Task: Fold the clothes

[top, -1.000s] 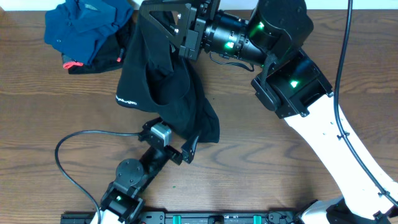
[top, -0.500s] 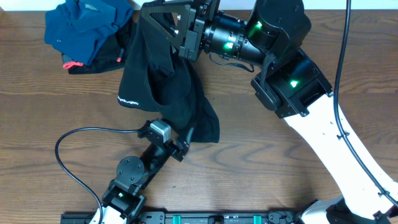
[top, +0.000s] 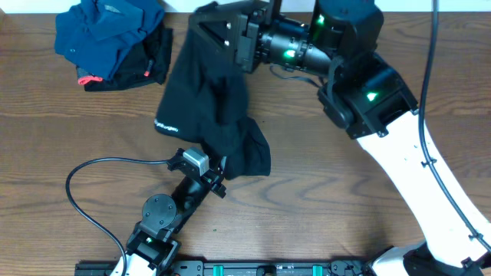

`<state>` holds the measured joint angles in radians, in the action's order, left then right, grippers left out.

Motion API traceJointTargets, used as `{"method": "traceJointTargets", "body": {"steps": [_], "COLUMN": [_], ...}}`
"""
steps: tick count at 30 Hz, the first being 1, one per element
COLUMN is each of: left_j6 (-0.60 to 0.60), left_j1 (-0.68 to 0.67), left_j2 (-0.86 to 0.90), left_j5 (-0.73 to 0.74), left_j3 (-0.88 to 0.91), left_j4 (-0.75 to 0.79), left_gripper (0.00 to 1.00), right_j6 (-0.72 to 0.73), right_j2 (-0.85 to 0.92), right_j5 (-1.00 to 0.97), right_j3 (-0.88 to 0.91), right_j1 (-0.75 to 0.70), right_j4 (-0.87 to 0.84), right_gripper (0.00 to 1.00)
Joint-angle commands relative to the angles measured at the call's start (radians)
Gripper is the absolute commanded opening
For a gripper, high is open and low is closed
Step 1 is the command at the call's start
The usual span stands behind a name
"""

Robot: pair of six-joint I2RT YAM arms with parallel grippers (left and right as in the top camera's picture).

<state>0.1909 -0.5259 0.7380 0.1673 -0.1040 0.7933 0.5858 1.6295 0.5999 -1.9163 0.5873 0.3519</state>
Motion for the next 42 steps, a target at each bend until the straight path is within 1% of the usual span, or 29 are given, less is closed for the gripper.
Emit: {"method": "traceJointTargets", "body": {"steps": [1, 2, 4, 5, 7, 10, 11, 14, 16, 19, 23, 25, 27, 29, 32, 33, 35, 37, 38, 40, 41, 42], "left_j6": [0.005, 0.005, 0.005, 0.005, 0.005, 0.005, 0.005, 0.005, 0.004, -0.027, -0.108, -0.159, -0.213, -0.275, -0.296, -0.295, -0.295, -0.295, -0.292, -0.283, -0.283, -0.283], "left_j1": [-0.003, -0.003, -0.003, -0.003, -0.003, -0.003, -0.003, -0.003, -0.003, -0.003, -0.003, -0.003, -0.003, -0.003, -0.003, -0.003, -0.003, -0.003, -0.003, -0.003, -0.003, -0.003], "left_j2": [-0.004, -0.004, -0.004, -0.004, -0.004, -0.004, -0.004, -0.004, -0.004, -0.004, -0.003, -0.003, -0.003, -0.002, -0.002, -0.002, -0.002, -0.002, -0.002, -0.002, -0.002, -0.002], "left_j5": [-0.036, -0.043, -0.054, -0.063, -0.084, -0.094, -0.094, -0.095, -0.102, -0.134, -0.289, -0.367, -0.410, -0.417, -0.416, -0.415, -0.414, -0.414, -0.413, -0.411, -0.412, -0.412], "left_j3": [-0.025, -0.025, -0.025, -0.025, -0.025, -0.026, -0.029, -0.048, -0.078, -0.121, -0.167, -0.189, -0.220, -0.256, -0.299, -0.310, -0.318, -0.317, -0.317, -0.317, -0.317, -0.317], "left_j4": [0.014, 0.018, 0.021, 0.021, 0.022, 0.053, 0.080, 0.115, 0.108, 0.106, 0.098, 0.100, 0.098, 0.098, 0.055, 0.019, -0.076, -0.188, -0.246, -0.372, -0.418, -0.459], "left_gripper": [0.06, 0.06, 0.06, 0.06, 0.06, 0.06, 0.06, 0.05, 0.06, 0.06, 0.06, 0.06, 0.06, 0.06, 0.07, 0.13, 0.39, 0.58, 0.73, 0.92, 0.98, 0.99], "right_j6": [-0.113, -0.113, -0.134, -0.149, -0.165, -0.165, -0.177, -0.198, -0.198, -0.198, -0.199, -0.199, -0.198, -0.198, -0.191, -0.183, -0.166, -0.152, -0.141, -0.120, -0.107, -0.096], "right_j2": [-0.002, -0.002, -0.002, -0.002, -0.002, -0.002, -0.002, 0.000, 0.000, 0.000, 0.000, 0.000, 0.000, 0.000, 0.000, 0.000, 0.000, 0.000, 0.000, 0.000, 0.000, 0.000], "right_j5": [-0.068, -0.100, -0.167, -0.211, -0.314, -0.413, -0.420, -0.420, -0.407, -0.319, -0.270, -0.270, -0.266, -0.246, -0.165, -0.140, -0.114, -0.116, -0.117, -0.111, -0.102, -0.089], "right_j3": [-0.019, -0.019, -0.019, -0.019, -0.019, -0.019, -0.019, -0.018, -0.016, 0.003, 0.072, 0.119, 0.176, 0.229, 0.303, 0.323, 0.367, 0.407, 0.428, 0.480, 0.509, 0.535], "right_j1": [-0.063, -0.084, -0.129, -0.152, -0.193, -0.245, -0.267, -0.306, -0.328, -0.337, -0.316, -0.302, -0.285, -0.274, -0.272, -0.273, -0.270, -0.265, -0.261, -0.249, -0.240, -0.229], "right_j4": [0.090, 0.140, 0.244, 0.296, 0.381, 0.490, 0.539, 0.640, 0.716, 0.830, 0.912, 0.902, 0.868, 0.824, 0.751, 0.734, 0.700, 0.684, 0.677, 0.669, 0.663, 0.655], "right_gripper": [0.43, 0.45, 0.50, 0.55, 0.71, 0.83, 0.89, 0.98, 0.99, 0.99, 0.99, 0.99, 0.99, 0.99, 0.99, 0.99, 0.99, 0.99, 0.99, 0.99, 0.99, 0.99]}}
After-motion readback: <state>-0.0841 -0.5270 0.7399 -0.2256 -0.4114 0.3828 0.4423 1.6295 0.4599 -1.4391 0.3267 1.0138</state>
